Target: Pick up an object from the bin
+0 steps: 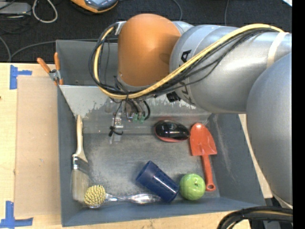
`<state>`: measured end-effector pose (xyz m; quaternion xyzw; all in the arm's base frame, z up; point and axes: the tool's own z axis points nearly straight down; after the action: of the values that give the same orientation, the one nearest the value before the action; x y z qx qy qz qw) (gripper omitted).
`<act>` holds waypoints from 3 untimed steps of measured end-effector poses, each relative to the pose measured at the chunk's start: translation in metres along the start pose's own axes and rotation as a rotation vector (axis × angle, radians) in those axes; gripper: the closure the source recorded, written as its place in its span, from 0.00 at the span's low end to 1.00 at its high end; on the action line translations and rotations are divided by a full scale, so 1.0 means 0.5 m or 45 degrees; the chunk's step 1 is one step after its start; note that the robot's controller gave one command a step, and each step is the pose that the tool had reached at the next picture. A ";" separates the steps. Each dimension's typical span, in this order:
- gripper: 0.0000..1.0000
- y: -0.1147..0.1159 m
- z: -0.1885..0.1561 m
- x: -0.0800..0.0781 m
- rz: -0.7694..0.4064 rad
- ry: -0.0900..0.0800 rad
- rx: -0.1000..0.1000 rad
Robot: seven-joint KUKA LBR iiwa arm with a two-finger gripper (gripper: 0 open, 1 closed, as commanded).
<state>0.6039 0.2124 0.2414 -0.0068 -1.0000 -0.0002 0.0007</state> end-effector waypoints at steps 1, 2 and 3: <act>0.00 0.000 0.000 0.000 0.000 0.000 0.000; 1.00 -0.079 0.022 0.039 0.572 0.003 0.002; 1.00 -0.078 0.022 0.039 0.570 0.002 0.002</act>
Offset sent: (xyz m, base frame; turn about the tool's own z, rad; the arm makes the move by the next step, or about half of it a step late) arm -0.0202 -0.0380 -0.0098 0.4481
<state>0.5837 0.1734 0.2305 -0.2287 -0.9735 0.0009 0.0017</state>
